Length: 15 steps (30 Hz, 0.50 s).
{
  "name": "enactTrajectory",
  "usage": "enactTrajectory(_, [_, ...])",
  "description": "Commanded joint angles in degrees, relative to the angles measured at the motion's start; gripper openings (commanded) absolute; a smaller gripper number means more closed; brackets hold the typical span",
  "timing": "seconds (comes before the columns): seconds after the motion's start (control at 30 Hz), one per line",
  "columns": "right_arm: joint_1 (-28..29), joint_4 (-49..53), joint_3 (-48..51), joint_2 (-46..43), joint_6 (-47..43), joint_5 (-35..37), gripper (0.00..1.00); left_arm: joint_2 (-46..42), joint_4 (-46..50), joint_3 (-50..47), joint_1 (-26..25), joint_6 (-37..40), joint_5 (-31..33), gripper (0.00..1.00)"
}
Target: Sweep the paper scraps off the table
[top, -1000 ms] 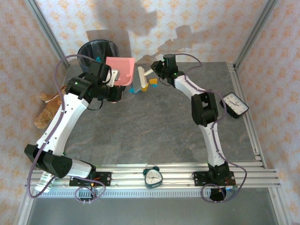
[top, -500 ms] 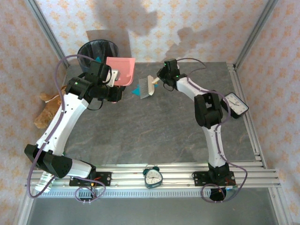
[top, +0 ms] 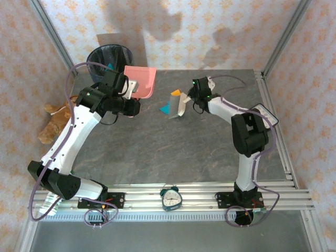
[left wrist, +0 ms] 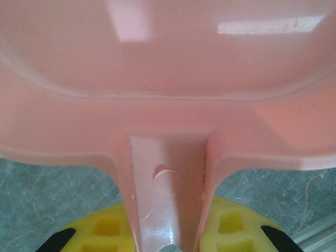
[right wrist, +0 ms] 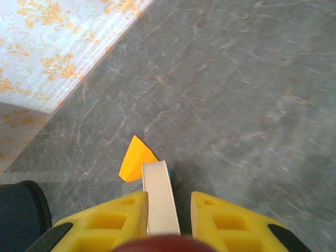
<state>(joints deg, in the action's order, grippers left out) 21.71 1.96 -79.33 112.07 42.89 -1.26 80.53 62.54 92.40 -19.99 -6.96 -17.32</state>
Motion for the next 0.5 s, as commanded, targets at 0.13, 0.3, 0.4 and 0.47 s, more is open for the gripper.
enactTrajectory(0.13, [-0.4, 0.1, 9.0, -9.2, 0.1, 5.7, 0.0, 0.9, 0.9, 0.1, -1.3, 0.6, 0.1, 0.0])
enactTrajectory(0.3, [-0.4, -2.7, 10.5, -14.0, -1.4, 3.6, 0.0, 1.2, 0.9, 0.1, -1.5, 0.7, 0.4, 0.0])
enactTrajectory(0.4, [-0.5, -5.3, 9.7, -15.3, -2.5, 0.5, 0.0, 1.4, 0.7, 0.3, -1.7, 0.6, 0.0, 0.0])
enactTrajectory(0.47, [-0.5, -6.5, 8.5, -15.1, -2.9, -1.7, 0.0, 1.5, 0.6, 0.3, -1.9, 0.5, 0.1, 0.0])
